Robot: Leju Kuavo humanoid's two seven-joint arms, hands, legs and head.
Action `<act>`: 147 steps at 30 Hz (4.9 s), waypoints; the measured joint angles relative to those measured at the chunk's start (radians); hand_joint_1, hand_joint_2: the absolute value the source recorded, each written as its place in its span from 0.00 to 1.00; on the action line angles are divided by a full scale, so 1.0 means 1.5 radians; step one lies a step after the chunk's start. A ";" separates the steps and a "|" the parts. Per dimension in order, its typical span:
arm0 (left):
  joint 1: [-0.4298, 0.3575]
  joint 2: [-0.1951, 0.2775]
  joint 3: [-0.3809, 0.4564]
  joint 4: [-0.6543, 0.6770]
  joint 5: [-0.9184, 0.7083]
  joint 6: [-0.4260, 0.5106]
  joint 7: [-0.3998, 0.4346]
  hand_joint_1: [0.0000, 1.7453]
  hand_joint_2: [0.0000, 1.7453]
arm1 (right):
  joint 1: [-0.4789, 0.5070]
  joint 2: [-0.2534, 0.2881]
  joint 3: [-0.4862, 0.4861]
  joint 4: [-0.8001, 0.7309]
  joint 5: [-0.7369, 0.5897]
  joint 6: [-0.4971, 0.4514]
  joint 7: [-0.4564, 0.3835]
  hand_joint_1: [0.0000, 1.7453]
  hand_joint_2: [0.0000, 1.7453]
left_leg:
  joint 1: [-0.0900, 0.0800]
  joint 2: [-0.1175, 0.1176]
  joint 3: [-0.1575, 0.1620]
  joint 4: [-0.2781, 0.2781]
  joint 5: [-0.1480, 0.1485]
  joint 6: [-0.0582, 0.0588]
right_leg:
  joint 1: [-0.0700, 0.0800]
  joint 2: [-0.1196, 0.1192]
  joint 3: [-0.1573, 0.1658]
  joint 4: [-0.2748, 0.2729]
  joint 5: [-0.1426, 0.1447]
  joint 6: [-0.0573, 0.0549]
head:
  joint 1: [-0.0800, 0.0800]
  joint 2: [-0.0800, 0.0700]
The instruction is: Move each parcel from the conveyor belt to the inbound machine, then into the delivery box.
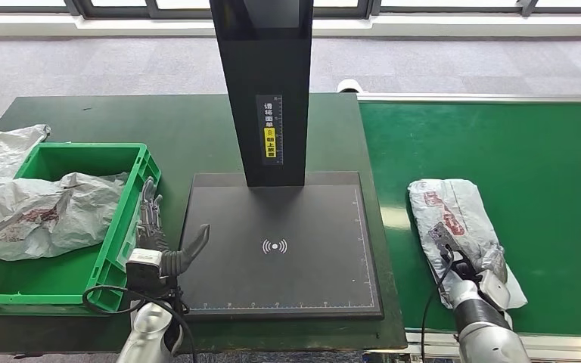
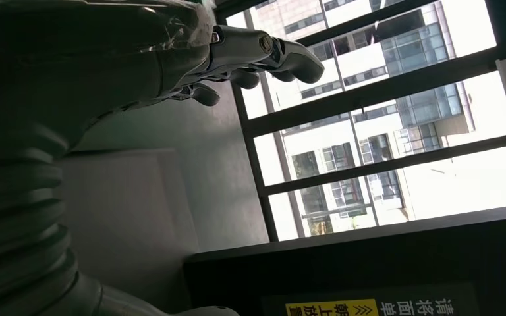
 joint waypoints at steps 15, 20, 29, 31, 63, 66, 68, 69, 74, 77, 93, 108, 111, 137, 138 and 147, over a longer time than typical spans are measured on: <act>0.000 0.000 0.000 0.000 0.001 0.002 0.000 0.00 1.00 | -0.004 0.000 0.041 0.004 0.001 0.042 0.016 0.00 1.00 | 0.000 0.000 0.000 0.000 0.000 0.000 | 0.000 0.000 0.000 0.000 0.000 0.000 | 0.000 0.000; 0.000 0.000 0.000 0.000 0.001 0.002 0.000 0.00 1.00 | -0.004 0.000 0.043 0.005 0.001 0.042 0.016 0.00 1.00 | 0.000 0.000 0.000 0.000 0.000 0.000 | 0.000 0.000 0.000 0.000 0.000 0.000 | 0.000 0.000; 0.000 0.000 0.000 0.000 0.001 0.002 0.000 0.00 1.00 | -0.004 0.000 0.046 0.005 0.001 0.043 0.016 0.50 1.00 | 0.000 0.000 0.000 0.000 0.000 0.000 | 0.000 0.000 0.000 0.000 0.000 0.000 | 0.000 0.000; 0.000 0.000 0.000 0.000 0.001 0.002 0.000 0.00 1.00 | -0.004 0.000 0.047 0.006 0.001 0.043 0.016 1.00 1.00 | 0.000 0.000 0.000 0.000 0.000 0.000 | 0.000 0.000 0.000 0.000 0.000 0.000 | 0.000 0.000; 0.003 0.001 0.000 0.009 -0.015 0.018 0.014 0.00 1.00 | 0.005 0.003 0.053 0.000 -0.040 -0.075 -0.024 1.00 1.00 | 0.000 0.000 0.000 0.000 0.000 0.000 | 0.000 0.000 0.000 0.000 0.000 0.000 | 0.000 0.000; 0.004 0.002 0.000 0.009 -0.015 0.019 0.014 0.00 1.00 | 0.006 0.008 0.061 -0.009 -0.042 -0.110 -0.035 1.00 1.00 | 0.000 0.000 0.000 0.000 0.000 0.000 | 0.000 0.000 0.000 0.000 0.000 0.000 | 0.000 0.000; 0.007 0.003 0.000 0.007 -0.015 0.021 0.015 0.00 1.00 | 0.007 0.013 0.065 -0.018 -0.055 -0.145 -0.053 1.00 1.00 | 0.000 0.000 0.000 0.000 0.000 0.000 | 0.000 0.000 0.000 0.000 0.000 0.000 | 0.000 0.000; 0.010 0.003 0.000 0.005 -0.015 0.022 0.016 0.00 1.00 | 0.009 0.016 0.066 -0.025 -0.068 -0.170 -0.069 1.00 1.00 | 0.000 0.000 0.000 0.000 0.000 0.000 | 0.000 0.000 0.000 0.000 0.000 0.000 | 0.000 0.000; 0.018 0.004 0.000 -0.001 -0.016 0.025 0.019 0.00 1.00 | 0.019 0.037 0.081 -0.078 -0.140 -0.256 -0.140 1.00 1.00 | 0.000 -0.001 0.000 0.000 0.000 0.000 | 0.000 -0.001 0.000 0.000 0.000 0.000 | 0.000 0.000; 0.019 0.005 0.000 -0.001 -0.016 0.026 0.018 0.00 1.00 | 0.033 0.048 0.104 -0.119 -0.151 -0.284 -0.145 1.00 1.00 | 0.000 -0.001 0.000 0.000 0.000 0.000 | 0.000 -0.001 0.000 0.000 0.000 0.000 | 0.000 0.000; 0.018 0.007 0.004 0.009 -0.016 0.030 0.005 0.00 1.00 | 0.158 0.174 0.188 -0.493 -0.188 -0.294 -0.305 1.00 1.00 | 0.001 -0.001 0.000 -0.001 0.000 0.000 | 0.001 -0.001 0.000 0.000 -0.001 0.000 | 0.000 0.000; 0.005 0.008 0.005 0.028 -0.024 0.023 0.001 0.00 1.00 | 0.249 0.204 0.572 -0.611 -0.316 -0.233 -0.312 1.00 1.00 | 0.001 0.001 0.000 -0.001 0.000 0.000 | 0.001 0.002 -0.001 0.000 -0.001 -0.001 | 0.000 0.000; 0.002 0.008 0.005 0.031 -0.024 0.023 0.001 0.00 1.00 | 0.249 0.202 0.624 -0.588 -0.345 -0.224 -0.318 1.00 1.00 | 0.001 0.001 0.000 -0.001 0.000 0.000 | 0.001 0.002 -0.001 0.000 -0.001 -0.001 | 0.000 0.000; -0.001 0.007 0.005 0.045 -0.019 0.024 0.001 0.00 1.00 | 0.170 0.204 0.692 -0.302 -0.607 0.046 -0.452 1.00 1.00 | 0.001 0.001 0.000 -0.001 0.000 -0.001 | 0.001 0.002 -0.001 0.000 -0.001 -0.001 | 0.000 0.000; -0.001 0.007 0.005 0.046 -0.019 0.023 0.001 0.00 1.00 | 0.166 0.204 0.691 -0.292 -0.619 0.068 -0.460 1.00 1.00 | 0.001 0.001 0.000 -0.001 0.000 -0.001 | 0.001 0.002 -0.001 0.000 -0.001 -0.001 | 0.000 0.000; -0.002 0.007 0.005 0.048 -0.023 0.023 0.001 0.00 1.00 | 0.147 0.204 0.690 -0.242 -0.656 0.145 -0.495 1.00 1.00 | 0.001 0.001 0.000 -0.001 0.000 -0.001 | 0.001 0.002 -0.001 0.000 -0.001 -0.001 | 0.000 0.000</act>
